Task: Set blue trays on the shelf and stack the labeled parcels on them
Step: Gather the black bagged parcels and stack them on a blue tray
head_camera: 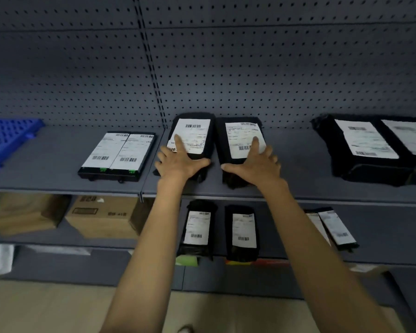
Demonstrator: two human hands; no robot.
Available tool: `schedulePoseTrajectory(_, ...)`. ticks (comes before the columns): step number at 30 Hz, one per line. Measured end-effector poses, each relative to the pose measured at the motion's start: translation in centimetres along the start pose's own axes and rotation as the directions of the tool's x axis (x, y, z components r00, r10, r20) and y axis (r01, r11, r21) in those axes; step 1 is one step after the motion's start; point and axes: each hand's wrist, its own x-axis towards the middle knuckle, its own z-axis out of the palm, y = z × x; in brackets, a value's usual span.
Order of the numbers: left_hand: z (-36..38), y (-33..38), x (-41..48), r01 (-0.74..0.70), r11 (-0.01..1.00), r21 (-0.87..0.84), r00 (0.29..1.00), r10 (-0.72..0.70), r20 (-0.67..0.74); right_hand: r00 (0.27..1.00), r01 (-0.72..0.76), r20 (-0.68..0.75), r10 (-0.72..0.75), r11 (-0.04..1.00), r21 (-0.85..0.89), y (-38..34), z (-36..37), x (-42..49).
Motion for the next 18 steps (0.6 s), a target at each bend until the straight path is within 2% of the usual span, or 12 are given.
schedulePoseTrajectory(3, 0.6, 0.1, -1.1, 0.048, 0.998, -0.031, 0.997, -0.05, -0.059, 0.999, -0.007, -0.046, 0.008, 1.0, 0.025, 0.3, 0.4, 0.0)
schedulePoseTrajectory(7, 2.2, 0.4, -3.1, 0.06, 0.995, -0.085, 0.965, -0.08, -0.249, 0.984, 0.026, -0.18, -0.013, 0.997, 0.07, 0.6, 1.2, -0.9)
schedulePoseTrajectory(10, 2.8, 0.2, -4.3, 0.058, 0.983, -0.175, 0.935, -0.115, -0.336, 0.963, 0.065, -0.267, -0.024, 0.987, 0.148, 1.0, 1.3, -1.6)
schedulePoseTrajectory(18, 1.5, -2.2, -7.7, -0.031, 0.941, -0.338, 0.794, -0.182, -0.581, 0.901, 0.253, -0.421, -0.106, 0.916, 0.311, -1.5, 1.6, -4.8)
